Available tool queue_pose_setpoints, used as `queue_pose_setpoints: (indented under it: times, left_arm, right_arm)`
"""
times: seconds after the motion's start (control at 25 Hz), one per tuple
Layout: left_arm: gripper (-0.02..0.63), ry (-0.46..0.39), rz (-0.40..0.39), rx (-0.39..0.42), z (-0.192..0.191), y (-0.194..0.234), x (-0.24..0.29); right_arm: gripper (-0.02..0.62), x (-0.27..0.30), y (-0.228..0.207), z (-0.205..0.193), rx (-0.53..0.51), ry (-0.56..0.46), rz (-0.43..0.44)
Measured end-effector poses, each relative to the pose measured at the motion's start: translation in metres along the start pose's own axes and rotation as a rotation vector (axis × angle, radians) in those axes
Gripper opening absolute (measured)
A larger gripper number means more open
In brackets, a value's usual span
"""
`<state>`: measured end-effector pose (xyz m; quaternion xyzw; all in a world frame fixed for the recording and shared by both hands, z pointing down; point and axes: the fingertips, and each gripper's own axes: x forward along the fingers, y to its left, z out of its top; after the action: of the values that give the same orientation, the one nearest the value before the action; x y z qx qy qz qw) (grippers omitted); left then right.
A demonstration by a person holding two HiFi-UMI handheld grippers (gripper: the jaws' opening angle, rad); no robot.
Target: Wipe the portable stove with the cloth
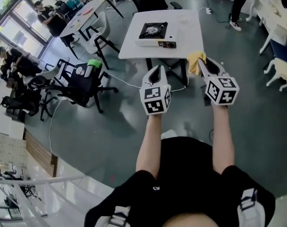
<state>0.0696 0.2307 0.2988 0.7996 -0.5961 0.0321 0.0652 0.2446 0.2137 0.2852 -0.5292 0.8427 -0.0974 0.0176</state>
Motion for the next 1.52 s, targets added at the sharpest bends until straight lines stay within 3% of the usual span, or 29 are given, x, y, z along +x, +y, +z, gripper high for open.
queue_pose_setpoints:
  times: [0.2,0.48,0.72,0.84,0.92,1.04,1.32,1.52]
  left_arm:
    - [-0.003,-0.006,-0.037,0.128,0.016,-0.023,0.016]
    - [-0.003,-0.056,-0.116,0.073,0.032,-0.032,0.035]
    - [-0.003,-0.04,-0.083,0.043,0.017,0.012,0.076]
    - [-0.003,-0.055,-0.029,0.088,0.015,0.034,0.101]
    - [-0.003,-0.054,-0.059,0.099,0.01,0.039,0.122]
    - [-0.003,-0.004,-0.085,0.055,-0.008,0.059,0.163]
    - [-0.003,0.068,-0.062,-0.018,-0.038,0.146,0.264]
    - [-0.003,0.082,-0.07,-0.063,-0.032,0.182,0.314]
  right_arm:
    - [0.066,-0.01,-0.028,0.014,0.032,-0.035,-0.044]
    - [0.066,0.009,-0.037,0.021,0.048,-0.06,-0.056]
    - [0.066,0.062,-0.046,0.009,0.034,-0.034,-0.059]
    - [0.066,0.095,-0.053,-0.005,0.045,-0.014,-0.069]
    - [0.066,0.121,-0.058,-0.015,0.053,0.001,-0.076]
    - [0.066,0.166,-0.063,-0.033,0.051,0.038,-0.09]
    - [0.066,0.284,-0.074,-0.068,0.085,0.096,-0.111]
    - [0.066,0.341,-0.084,-0.058,0.047,0.12,-0.136]
